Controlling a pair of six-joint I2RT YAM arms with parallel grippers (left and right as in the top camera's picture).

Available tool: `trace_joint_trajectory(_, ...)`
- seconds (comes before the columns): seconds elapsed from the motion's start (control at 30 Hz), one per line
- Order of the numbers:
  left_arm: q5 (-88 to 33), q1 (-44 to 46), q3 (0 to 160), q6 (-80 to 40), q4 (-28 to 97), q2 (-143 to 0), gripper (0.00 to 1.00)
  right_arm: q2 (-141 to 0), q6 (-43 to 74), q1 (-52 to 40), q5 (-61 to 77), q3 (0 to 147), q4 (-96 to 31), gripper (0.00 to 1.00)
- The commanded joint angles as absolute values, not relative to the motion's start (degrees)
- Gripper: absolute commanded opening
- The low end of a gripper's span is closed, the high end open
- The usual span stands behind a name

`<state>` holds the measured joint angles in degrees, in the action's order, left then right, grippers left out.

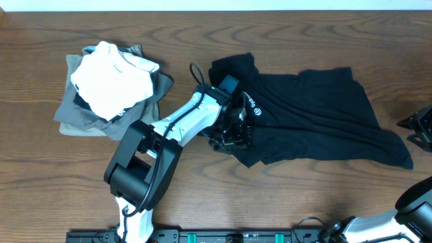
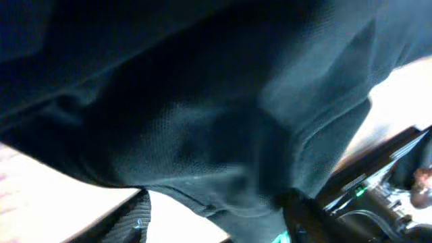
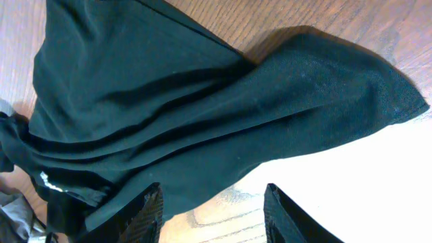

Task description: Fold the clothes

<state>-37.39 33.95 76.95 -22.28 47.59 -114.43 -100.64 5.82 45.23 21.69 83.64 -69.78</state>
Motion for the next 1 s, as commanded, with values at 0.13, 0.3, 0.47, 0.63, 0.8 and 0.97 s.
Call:
trace_joint_trajectory(0.13, -38.0, 33.6, 77.1, -22.1, 48.6, -113.8, 0.06, -99.7, 5.1, 44.9, 22.5, 84.2, -69.6, 0.47)
trace_joint_trajectory(0.3, -37.8, 31.1, 78.5, -18.5, 59.9, -111.1, 0.06, -99.7, 5.1, 44.9, 22.5, 84.2, -69.6, 0.47)
trace_joint_trajectory(0.47, -23.9, 29.6, 78.6, -17.6, 75.1, -104.4, 0.06, -99.7, 5.1, 44.9, 22.5, 84.2, -69.4, 0.47)
trace_joint_trajectory(0.63, -17.8, 29.6, 78.5, -17.9, 83.6, -99.1, 0.06, -99.7, 5.1, 44.9, 22.8, 84.2, -69.3, 0.47)
trace_joint_trajectory(0.8, -16.5, 29.7, 78.1, -17.9, 87.9, -96.7, 0.06, -99.7, 5.0, 44.8, 24.5, 84.2, -68.2, 0.47)
trace_joint_trajectory(0.97, -13.5, 29.7, 77.8, -18.5, 86.5, -96.4, 0.34, -99.8, 3.5, 40.9, 26.0, 84.2, -64.2, 0.47)
